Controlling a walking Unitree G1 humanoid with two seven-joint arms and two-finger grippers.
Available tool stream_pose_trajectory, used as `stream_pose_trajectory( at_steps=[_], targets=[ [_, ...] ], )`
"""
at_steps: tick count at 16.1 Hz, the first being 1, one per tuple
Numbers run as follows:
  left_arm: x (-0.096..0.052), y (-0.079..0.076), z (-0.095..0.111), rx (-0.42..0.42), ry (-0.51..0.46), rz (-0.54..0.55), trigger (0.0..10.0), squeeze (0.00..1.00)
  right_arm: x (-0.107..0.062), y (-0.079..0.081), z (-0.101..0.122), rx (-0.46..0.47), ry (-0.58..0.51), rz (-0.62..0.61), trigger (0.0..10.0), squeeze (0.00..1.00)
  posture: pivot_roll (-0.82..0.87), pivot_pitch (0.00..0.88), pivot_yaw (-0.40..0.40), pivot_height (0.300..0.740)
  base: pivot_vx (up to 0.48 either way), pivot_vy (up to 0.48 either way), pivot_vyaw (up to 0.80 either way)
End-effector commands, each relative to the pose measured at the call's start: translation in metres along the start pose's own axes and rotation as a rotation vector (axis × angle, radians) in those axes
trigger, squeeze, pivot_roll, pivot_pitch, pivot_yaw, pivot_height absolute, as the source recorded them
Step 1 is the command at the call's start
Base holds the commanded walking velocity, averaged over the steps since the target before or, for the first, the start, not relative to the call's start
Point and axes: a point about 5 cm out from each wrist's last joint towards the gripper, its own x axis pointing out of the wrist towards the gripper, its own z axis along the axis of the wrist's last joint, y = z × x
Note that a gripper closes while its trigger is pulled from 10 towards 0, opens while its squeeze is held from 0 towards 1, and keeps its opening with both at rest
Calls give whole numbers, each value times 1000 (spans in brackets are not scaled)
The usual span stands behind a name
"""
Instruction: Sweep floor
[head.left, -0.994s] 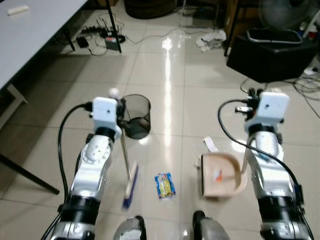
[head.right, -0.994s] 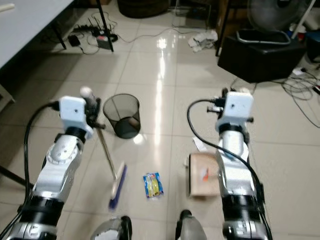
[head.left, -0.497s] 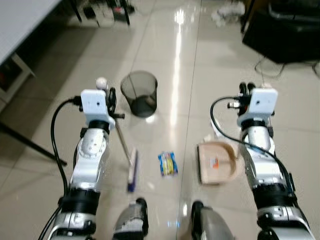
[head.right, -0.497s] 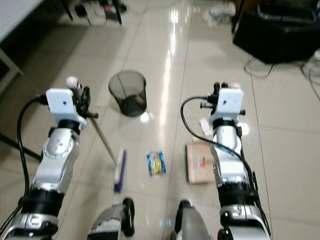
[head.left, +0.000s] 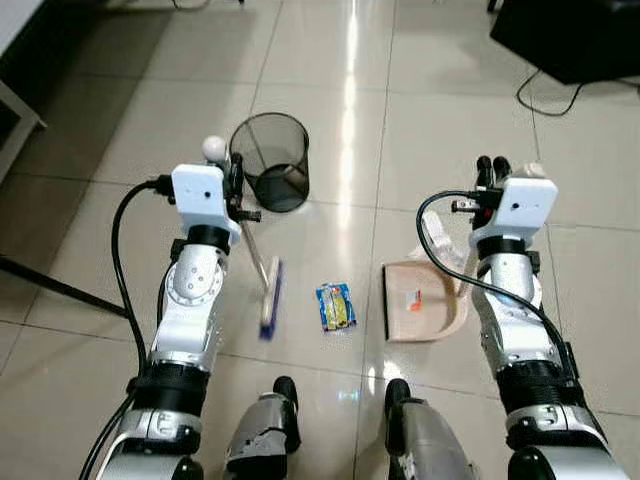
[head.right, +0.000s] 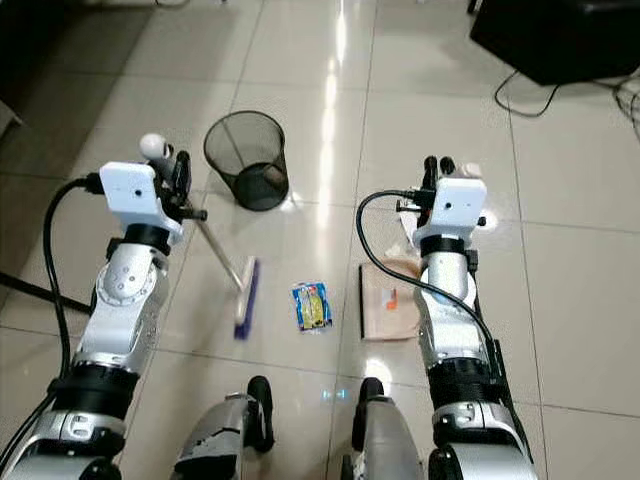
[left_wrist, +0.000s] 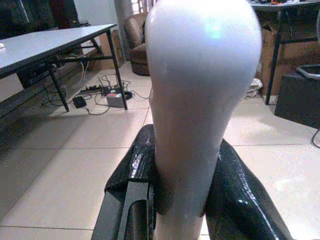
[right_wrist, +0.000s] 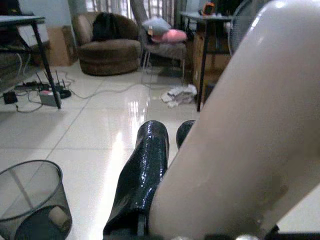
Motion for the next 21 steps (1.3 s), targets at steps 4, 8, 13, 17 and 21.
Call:
stream_pose_trajectory(
  at_steps=[4, 8, 13, 17, 21],
  targets=[
    [11, -11, -8, -11, 3, -3, 10000, 0, 9, 27, -1, 99, 4, 46, 10000, 0, 83, 381, 109, 740, 0, 0, 0],
    [7, -29, -21, -56, 50, -16, 10000, 0, 7, 52, 2, 152, 7, 88, 10000, 0, 70, 374, 113, 740, 0, 0, 0],
    [17, -47, -8, -318, 23, 47, 10000, 0, 5, 59, -4, 152, 33, 49, 10000, 0, 73, 356, 111, 740, 0, 0, 0],
    [31, -40, 20, -465, -74, 82, 10000, 0, 10, 47, -5, 147, 35, 20, 10000, 0, 67, 335, 105, 740, 0, 0, 0],
    [37, -47, 42, -510, -141, -10, 10000, 0, 5, 48, -10, 140, 47, 31, 10000, 0, 68, 327, 99, 740, 0, 0, 0]
  ],
)
